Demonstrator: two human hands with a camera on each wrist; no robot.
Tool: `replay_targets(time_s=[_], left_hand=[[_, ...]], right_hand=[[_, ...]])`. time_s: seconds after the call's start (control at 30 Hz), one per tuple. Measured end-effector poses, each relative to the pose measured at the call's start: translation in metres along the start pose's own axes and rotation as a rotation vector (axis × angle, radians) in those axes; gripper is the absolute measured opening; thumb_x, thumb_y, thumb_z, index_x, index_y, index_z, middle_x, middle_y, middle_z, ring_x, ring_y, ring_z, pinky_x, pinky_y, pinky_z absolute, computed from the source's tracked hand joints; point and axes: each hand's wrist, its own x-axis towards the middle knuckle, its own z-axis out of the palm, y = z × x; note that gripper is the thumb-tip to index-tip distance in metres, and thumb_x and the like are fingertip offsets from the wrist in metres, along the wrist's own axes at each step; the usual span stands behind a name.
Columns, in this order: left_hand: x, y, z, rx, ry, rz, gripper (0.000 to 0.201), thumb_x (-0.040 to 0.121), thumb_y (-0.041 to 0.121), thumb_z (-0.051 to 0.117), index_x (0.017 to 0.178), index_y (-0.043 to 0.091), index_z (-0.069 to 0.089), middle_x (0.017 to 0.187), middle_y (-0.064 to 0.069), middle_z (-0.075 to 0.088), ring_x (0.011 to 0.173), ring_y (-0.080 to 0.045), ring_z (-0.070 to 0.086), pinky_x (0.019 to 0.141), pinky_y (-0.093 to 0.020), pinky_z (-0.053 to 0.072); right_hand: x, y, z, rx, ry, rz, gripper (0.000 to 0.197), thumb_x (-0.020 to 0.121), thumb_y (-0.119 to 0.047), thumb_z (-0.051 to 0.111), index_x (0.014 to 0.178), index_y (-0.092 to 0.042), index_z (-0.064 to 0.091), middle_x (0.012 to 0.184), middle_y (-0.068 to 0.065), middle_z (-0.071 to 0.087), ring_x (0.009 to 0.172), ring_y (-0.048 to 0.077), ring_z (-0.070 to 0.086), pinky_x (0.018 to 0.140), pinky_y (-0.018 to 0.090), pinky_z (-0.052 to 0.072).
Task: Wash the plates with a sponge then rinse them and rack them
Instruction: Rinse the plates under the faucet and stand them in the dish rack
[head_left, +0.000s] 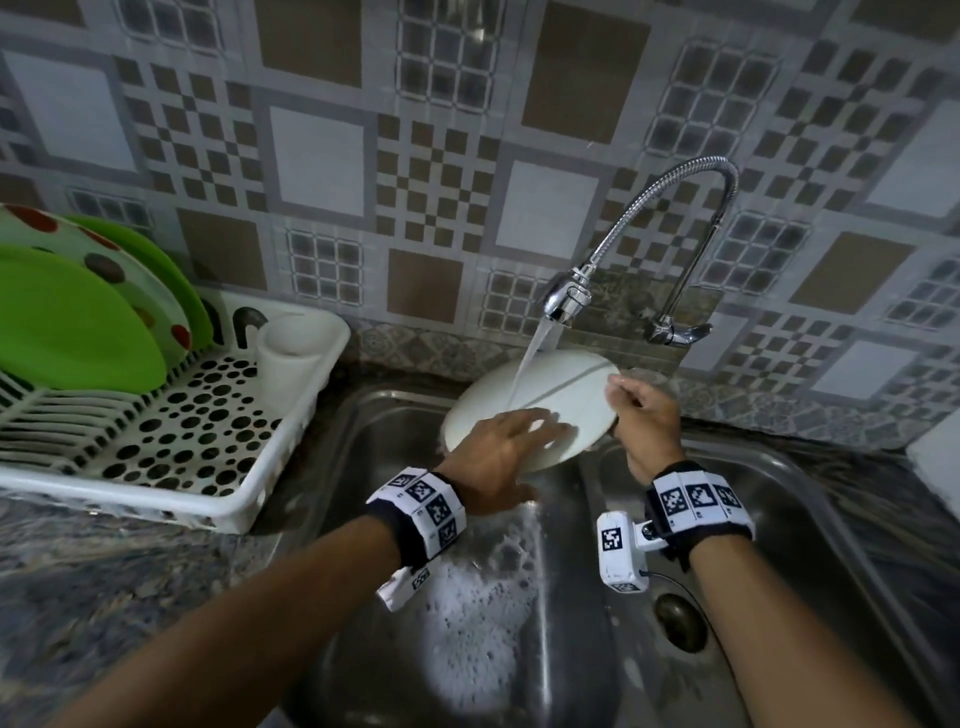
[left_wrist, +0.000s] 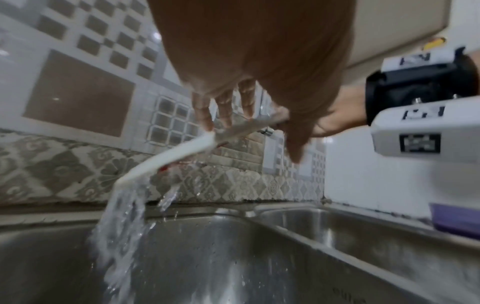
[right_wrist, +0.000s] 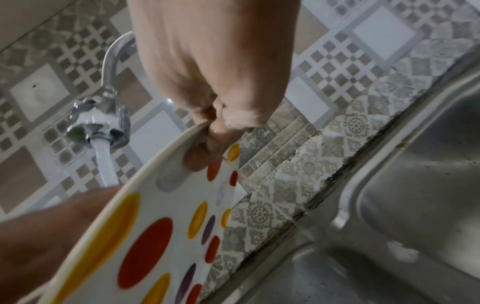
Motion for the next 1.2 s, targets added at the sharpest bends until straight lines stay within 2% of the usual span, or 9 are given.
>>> replay_targets(time_s=[0.17,0.33,0.43,0.5,0.6,0.73,0.97,1.1,1.2], left_hand=[[-0.003,0.013,-0.009,-0.017,0.147,-0.001,0.071,0.078,-0.008,0.054,0.135,0.034,0.046,0.138,0.001,0.053,0.116,-0.025,0.06,0.091,-0.041,0.054],[-0.006,-0.005,-0.043,-0.076,0.196,-0.114,0.065,0.075,-0.001,0.066,0.13,0.031,0.05,0.117,0.0,0.068,0.101,-0.018,0.067,0.084,-0.033,0.057],[-0.019,-0.014,-0.081,-0.343,0.237,-0.21,0.061,0.077,-0.014,0.057,0.127,0.021,0.056,0.114,0.0,0.066,0.104,-0.014,0.064,0.089,-0.028,0.053],[-0.033,-0.022,-0.112,-0.558,0.25,-0.191,0.06,0.078,-0.019,0.052,0.12,0.024,0.059,0.112,0.0,0.064,0.102,-0.008,0.063,0.09,-0.03,0.053],[-0.057,-0.041,-0.165,-0.747,0.244,-0.168,0.051,0.082,-0.018,0.049,0.117,0.017,0.059,0.114,-0.006,0.062,0.1,-0.003,0.065,0.089,-0.03,0.054],[-0.098,-0.064,-0.244,-0.631,0.352,-0.129,0.041,0.084,-0.007,0.06,0.115,0.02,0.063,0.105,0.01,0.067,0.094,0.005,0.064,0.082,-0.022,0.055],[-0.19,-0.162,-0.352,-0.41,0.445,-0.204,0.034,0.079,-0.002,0.067,0.101,0.024,0.066,0.096,0.005,0.068,0.084,0.0,0.064,0.074,-0.02,0.053],[-0.239,-0.212,-0.385,-0.325,0.442,-0.266,0.03,0.079,-0.009,0.065,0.101,0.011,0.065,0.095,-0.002,0.067,0.078,0.009,0.061,0.074,-0.013,0.051],[-0.269,-0.25,-0.394,-0.359,0.502,-0.346,0.039,0.073,-0.01,0.068,0.087,0.026,0.068,0.086,0.001,0.066,0.076,0.003,0.063,0.073,-0.025,0.053]], right_hand=[[-0.017,-0.009,-0.012,0.093,-0.018,0.119,0.023,0.091,-0.01,0.056,0.111,-0.003,0.063,0.091,0.008,0.064,0.061,0.013,0.054,0.039,0.014,0.042],[-0.043,-0.024,-0.007,0.0,-0.094,0.067,0.028,0.094,-0.036,0.051,0.1,-0.012,0.066,0.072,0.001,0.063,0.061,0.014,0.061,0.056,0.029,0.055],[-0.048,-0.028,-0.005,-0.438,-0.183,-0.201,0.028,0.087,-0.059,0.048,0.104,-0.041,0.061,0.106,0.001,0.059,0.1,0.017,0.058,0.088,0.036,0.049],[-0.057,-0.042,0.003,-0.534,-0.183,-0.374,0.027,0.086,-0.046,0.059,0.111,-0.036,0.061,0.116,0.003,0.049,0.113,0.02,0.05,0.1,0.029,0.039],[-0.077,-0.081,0.032,-0.446,-0.241,-0.51,0.024,0.091,-0.017,0.059,0.112,-0.029,0.058,0.11,-0.002,0.06,0.099,0.006,0.06,0.083,0.01,0.044],[-0.111,-0.138,0.095,-0.363,-0.311,-0.582,0.038,0.093,-0.016,0.053,0.123,-0.041,0.05,0.117,-0.013,0.061,0.104,-0.001,0.059,0.088,0.014,0.047],[-0.154,-0.185,0.25,-0.227,-0.477,-0.627,0.04,0.092,-0.003,0.05,0.125,-0.026,0.052,0.11,-0.019,0.061,0.1,-0.013,0.057,0.087,0.009,0.044],[-0.174,-0.184,0.335,-0.226,-0.565,-0.626,0.045,0.093,-0.004,0.049,0.11,-0.045,0.051,0.107,-0.016,0.062,0.099,0.005,0.062,0.081,0.025,0.051],[-0.185,-0.184,0.382,-0.305,-0.637,-0.622,0.041,0.095,-0.005,0.044,0.114,-0.041,0.049,0.107,-0.006,0.063,0.093,0.015,0.061,0.071,0.027,0.05]])
